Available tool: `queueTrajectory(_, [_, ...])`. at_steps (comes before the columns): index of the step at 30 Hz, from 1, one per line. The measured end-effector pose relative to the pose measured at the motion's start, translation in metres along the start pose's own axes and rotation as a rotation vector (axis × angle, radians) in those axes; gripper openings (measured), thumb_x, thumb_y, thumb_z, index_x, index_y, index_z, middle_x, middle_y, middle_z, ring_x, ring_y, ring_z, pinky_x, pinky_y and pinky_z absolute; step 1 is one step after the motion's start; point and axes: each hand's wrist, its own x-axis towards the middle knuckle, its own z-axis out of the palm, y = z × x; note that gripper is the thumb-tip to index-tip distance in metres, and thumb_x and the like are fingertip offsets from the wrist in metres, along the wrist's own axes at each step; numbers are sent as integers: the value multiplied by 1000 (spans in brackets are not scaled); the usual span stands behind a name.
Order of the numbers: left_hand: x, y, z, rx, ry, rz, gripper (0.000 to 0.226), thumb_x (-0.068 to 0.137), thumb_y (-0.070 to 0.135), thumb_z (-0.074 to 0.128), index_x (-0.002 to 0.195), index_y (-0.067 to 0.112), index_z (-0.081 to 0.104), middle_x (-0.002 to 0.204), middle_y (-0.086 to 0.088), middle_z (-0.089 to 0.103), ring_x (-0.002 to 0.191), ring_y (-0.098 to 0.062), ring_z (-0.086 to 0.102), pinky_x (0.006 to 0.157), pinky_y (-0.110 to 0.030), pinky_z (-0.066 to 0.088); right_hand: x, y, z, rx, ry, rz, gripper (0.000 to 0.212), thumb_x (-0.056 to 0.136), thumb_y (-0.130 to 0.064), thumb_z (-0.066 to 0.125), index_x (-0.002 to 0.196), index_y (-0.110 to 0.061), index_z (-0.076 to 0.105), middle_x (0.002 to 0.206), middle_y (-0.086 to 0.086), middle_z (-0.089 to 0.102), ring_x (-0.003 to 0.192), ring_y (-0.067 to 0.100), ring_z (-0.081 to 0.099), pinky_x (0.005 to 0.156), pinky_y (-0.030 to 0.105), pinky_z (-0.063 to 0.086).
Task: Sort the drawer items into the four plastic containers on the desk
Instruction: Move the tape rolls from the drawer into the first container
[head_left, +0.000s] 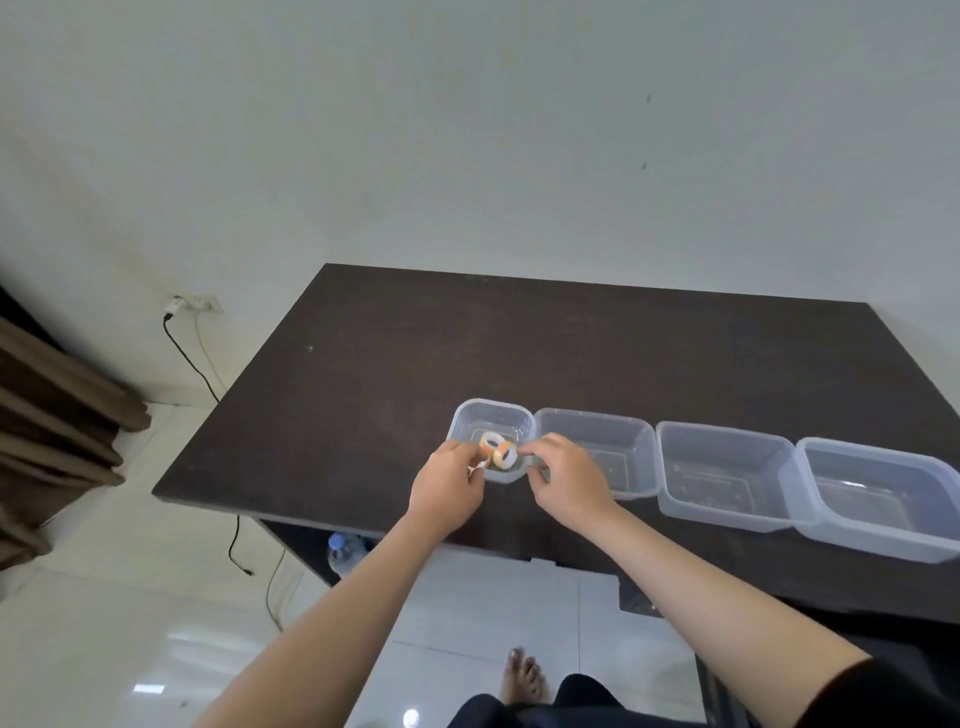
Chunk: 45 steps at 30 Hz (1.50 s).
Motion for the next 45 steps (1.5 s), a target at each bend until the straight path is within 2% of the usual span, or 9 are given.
queueTrajectory(6, [-82, 15, 32, -70, -18, 19, 19, 85, 13, 56, 101, 13, 66, 96, -3, 60, 84, -20, 61, 75, -32, 51, -86, 5, 3, 22, -28, 32, 27, 87, -11, 58, 111, -17, 66, 109, -1, 65, 97, 18, 61, 81, 36, 53])
queueTrajectory(15, [-181, 69, 119, -109, -293, 77, 19, 89, 20, 54, 105, 16, 65, 102, 0, 63, 85, -15, 62, 76, -29, 53, -236, 60, -23, -10, -90, 307, 27, 89, -15, 56, 115, -17, 63, 110, -2, 65, 97, 12, 61, 81, 27, 49])
queueTrajectory(23, [-208, 135, 185, -162, -448, 72, 19, 89, 21, 55, 105, 16, 63, 102, 0, 62, 84, -13, 60, 79, -27, 52, -307, 139, -69, 0, -45, 510, 22, 84, -8, 59, 103, -14, 68, 92, 3, 68, 78, 17, 61, 74, 33, 53])
queueTrajectory(28, [-209, 182, 230, -173, -511, 28, 20, 88, 18, 59, 106, 13, 63, 105, -4, 61, 85, -11, 58, 77, -16, 45, -329, 201, -97, -6, -129, 601, 22, 85, -8, 58, 104, -12, 68, 95, 3, 69, 80, 18, 61, 76, 28, 51])
queueTrajectory(30, [-207, 199, 249, -159, -545, 17, 22, 86, 18, 61, 107, 14, 63, 107, -4, 61, 88, -13, 59, 82, -18, 48, -335, 225, -103, -5, -180, 651, 22, 84, -9, 57, 102, -15, 68, 92, -1, 67, 79, 17, 60, 75, 29, 52])
queueTrajectory(34, [-197, 217, 282, -104, -561, -83, 31, 84, 19, 63, 115, 16, 59, 118, -4, 54, 101, -18, 59, 93, -27, 48, -340, 267, -100, 40, -358, 733, 26, 83, -11, 56, 102, -25, 67, 96, -2, 67, 84, 17, 61, 79, 30, 53])
queueTrajectory(37, [-191, 220, 303, 31, -662, -164, 49, 83, 22, 65, 129, 19, 48, 130, -7, 43, 109, -25, 57, 95, -34, 49, -337, 285, -91, 83, -515, 724, 28, 83, -12, 61, 109, -23, 66, 101, 0, 66, 92, 17, 62, 83, 29, 52])
queueTrajectory(40, [-187, 220, 321, 271, -748, -135, 62, 79, 18, 69, 133, 19, 39, 135, -10, 37, 109, -31, 57, 85, -40, 54, -331, 292, -79, 88, -648, 666, 29, 81, -14, 64, 109, -22, 67, 107, -1, 68, 96, 17, 63, 86, 32, 52])
queueTrajectory(45, [-181, 219, 337, 444, -759, -101, 63, 76, 3, 68, 131, 15, 39, 138, -16, 27, 95, -34, 63, 74, -38, 55, -331, 298, -66, 29, -706, 559, 35, 81, -13, 65, 113, -27, 66, 105, -2, 67, 96, 18, 62, 73, 23, 44])
